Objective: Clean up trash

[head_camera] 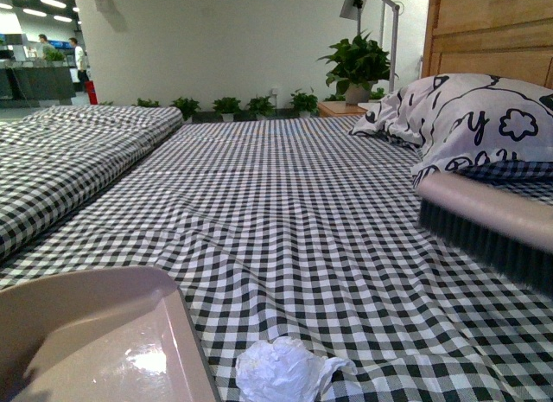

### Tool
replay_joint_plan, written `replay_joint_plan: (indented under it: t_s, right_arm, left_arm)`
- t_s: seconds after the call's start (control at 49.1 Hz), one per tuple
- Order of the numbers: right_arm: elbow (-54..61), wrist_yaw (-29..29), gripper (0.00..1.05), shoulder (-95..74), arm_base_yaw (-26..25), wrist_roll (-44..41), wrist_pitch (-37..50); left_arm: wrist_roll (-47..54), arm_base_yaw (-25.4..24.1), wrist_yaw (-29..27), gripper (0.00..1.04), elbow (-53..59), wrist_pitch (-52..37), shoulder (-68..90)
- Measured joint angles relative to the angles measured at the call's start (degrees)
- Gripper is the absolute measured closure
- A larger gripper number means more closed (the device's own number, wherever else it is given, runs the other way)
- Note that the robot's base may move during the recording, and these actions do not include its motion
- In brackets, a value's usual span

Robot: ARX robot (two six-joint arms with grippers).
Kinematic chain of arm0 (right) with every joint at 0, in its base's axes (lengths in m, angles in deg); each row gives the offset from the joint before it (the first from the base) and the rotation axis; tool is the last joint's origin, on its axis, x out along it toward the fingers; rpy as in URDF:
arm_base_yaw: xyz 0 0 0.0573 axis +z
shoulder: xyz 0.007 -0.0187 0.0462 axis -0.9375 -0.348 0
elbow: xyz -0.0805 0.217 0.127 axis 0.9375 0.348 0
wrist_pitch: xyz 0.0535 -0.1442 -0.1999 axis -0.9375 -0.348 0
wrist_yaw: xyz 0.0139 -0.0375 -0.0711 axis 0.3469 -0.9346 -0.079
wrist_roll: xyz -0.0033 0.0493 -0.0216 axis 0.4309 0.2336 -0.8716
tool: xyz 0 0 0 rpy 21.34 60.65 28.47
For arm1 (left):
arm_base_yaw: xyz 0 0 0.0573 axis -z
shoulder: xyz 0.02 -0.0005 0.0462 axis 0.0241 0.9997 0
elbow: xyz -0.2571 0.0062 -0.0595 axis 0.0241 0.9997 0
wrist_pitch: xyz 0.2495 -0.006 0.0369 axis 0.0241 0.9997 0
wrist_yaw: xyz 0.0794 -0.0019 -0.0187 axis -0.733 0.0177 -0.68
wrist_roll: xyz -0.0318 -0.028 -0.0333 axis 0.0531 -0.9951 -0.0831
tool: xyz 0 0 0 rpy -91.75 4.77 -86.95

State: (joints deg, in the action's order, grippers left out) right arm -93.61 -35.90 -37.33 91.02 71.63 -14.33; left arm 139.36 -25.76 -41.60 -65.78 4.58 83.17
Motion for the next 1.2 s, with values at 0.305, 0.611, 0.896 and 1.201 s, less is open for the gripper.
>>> replay_joint_plan:
  t_s: [0.305,0.611,0.896,1.201]
  right_arm:
    - [2.8,0.9,0.85,-2.8,2.8,-2.0,-3.9]
    - [7.7,2.2,0.85,-3.0,8.0,1.0,-3.9]
    - [10.1,15.5,0.85,1.3,18.7,6.2,-10.9]
    - [5.4,34.4,0.85,5.9,24.2,6.3,-10.2]
  left_arm:
    - [0.0,0.0,0.0,0.77,0.0,0.0,0.0]
    - [0.0,0.0,0.0,0.77,0.0,0.0,0.0]
    - [0.0,0.0,0.0,0.77,0.0,0.0,0.0]
    - [-0.1,0.0,-0.1,0.77,0.0,0.0,0.0]
